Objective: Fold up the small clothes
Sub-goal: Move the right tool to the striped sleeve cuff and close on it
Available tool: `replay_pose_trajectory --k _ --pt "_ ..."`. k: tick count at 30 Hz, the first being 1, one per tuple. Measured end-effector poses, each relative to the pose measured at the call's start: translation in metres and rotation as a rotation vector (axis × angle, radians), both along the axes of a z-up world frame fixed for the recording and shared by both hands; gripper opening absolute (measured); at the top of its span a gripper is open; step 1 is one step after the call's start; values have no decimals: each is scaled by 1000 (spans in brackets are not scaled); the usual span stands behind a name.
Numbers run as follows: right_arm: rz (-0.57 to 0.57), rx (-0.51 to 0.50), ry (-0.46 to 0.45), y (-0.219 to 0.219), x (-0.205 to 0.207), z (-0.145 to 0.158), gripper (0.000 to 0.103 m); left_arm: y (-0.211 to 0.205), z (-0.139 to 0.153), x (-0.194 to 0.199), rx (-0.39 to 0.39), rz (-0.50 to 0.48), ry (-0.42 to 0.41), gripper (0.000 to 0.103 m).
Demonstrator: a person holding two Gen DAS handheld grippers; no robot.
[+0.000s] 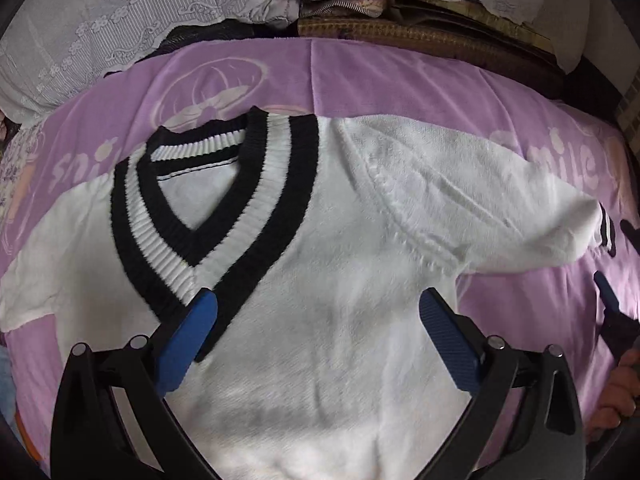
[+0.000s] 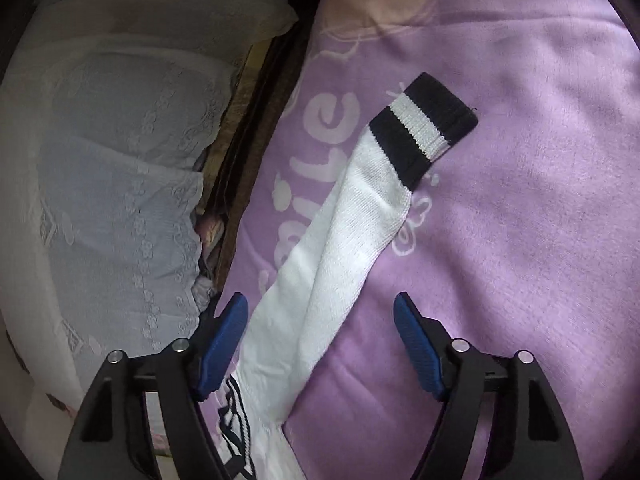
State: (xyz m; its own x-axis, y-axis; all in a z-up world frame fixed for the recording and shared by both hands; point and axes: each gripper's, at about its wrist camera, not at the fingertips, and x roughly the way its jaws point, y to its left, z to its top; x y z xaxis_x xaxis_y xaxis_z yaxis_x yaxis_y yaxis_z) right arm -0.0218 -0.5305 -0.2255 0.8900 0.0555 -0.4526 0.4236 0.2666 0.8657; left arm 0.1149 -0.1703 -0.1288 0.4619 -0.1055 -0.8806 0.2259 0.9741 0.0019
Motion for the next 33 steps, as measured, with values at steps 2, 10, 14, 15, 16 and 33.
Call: replay_pose_trajectory --k 2,10,14,15,16,33 --pt "-57 85 -2 -13 5 -12 65 -6 -7 12 -6 33 8 99" --pt "-201 -66 -8 -25 27 -30 27 -22 -49 18 94 -11 -54 99" --pt "-230 -40 -60 -32 20 -31 25 -20 -49 18 81 -16 -60 99" --pt "-231 -49 -66 -31 17 -27 27 -19 -48 19 68 -18 -56 99" --pt "-233 -43 -91 -29 12 -22 27 -17 -48 19 57 -18 -54 99" --pt "-315 -79 66 -23 -17 -15 43 -22 -48 14 88 -20 -77 99"
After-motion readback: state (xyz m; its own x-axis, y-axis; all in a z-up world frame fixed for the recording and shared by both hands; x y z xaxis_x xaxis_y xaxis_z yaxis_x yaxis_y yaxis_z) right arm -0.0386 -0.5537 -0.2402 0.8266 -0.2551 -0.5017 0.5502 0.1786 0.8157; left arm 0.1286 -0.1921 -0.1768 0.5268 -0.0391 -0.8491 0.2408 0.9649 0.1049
